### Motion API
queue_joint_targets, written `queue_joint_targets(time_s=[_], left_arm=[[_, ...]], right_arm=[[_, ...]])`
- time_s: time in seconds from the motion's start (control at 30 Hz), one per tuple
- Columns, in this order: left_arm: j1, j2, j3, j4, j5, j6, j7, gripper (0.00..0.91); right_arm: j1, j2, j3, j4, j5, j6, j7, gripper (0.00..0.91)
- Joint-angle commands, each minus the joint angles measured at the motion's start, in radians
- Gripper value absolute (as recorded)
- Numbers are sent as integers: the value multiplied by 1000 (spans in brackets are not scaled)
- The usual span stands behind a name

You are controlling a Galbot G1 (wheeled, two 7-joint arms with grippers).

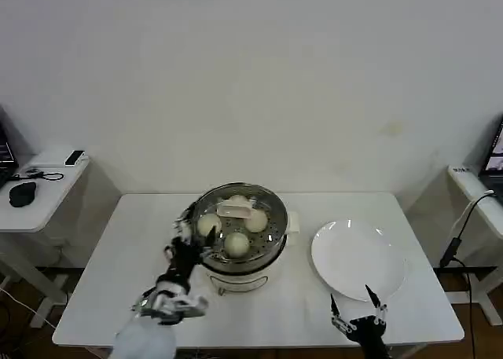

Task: Take steamed baozi put them in steamer then cover it.

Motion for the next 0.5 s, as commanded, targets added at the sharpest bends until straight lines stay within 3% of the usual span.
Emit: queue_joint_targets(time_s=[0.03, 0.23, 0.5], left_arm=[[332, -42, -421, 22, -1043, -303, -236, 907], [414, -88, -431, 40, -1071, -341, -201, 907], [447, -126, -361, 67, -965, -409, -157, 907]], right_arm=[[-2, -49, -29, 9, 63, 25, 5, 907], [-5, -46, -54, 6, 58, 18, 3, 907], [-31, -62, -67, 52, 55, -21, -6, 907]])
